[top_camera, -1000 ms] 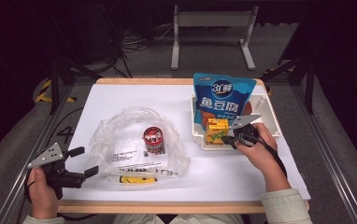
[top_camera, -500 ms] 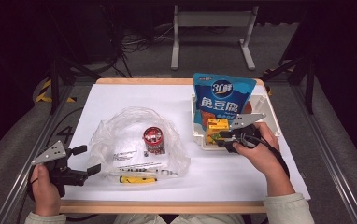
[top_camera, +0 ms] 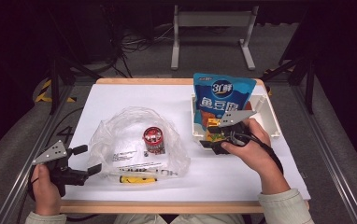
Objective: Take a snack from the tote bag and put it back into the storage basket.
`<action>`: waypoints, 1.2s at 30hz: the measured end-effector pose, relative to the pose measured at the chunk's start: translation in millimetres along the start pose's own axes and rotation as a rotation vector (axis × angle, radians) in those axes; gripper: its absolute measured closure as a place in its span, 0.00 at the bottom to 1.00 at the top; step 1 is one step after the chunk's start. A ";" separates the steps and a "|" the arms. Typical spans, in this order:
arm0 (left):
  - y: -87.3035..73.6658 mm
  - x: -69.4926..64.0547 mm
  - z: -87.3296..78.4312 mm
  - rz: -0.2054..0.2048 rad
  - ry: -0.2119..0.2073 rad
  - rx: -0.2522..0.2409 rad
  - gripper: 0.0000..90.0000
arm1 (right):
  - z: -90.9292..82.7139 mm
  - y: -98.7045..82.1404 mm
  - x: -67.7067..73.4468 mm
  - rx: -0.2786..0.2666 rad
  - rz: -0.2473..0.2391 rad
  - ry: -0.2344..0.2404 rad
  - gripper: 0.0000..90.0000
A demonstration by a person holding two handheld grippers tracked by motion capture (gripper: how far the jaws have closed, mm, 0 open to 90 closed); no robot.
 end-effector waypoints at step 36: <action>-0.5 0.6 -1.2 0.008 0.002 -0.002 0.02 | 50.4 67.2 40.6 -0.057 -0.117 0.131 0.25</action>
Point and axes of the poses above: each handheld gripper's, and its own axes: z roughly forward along the jaws, y roughly out of its top, x roughly to its left, the point moved 4 cm from there along z, roughly forward along the jaws, and after that the axes turned 4 degrees about x, right-handed, at the moved point
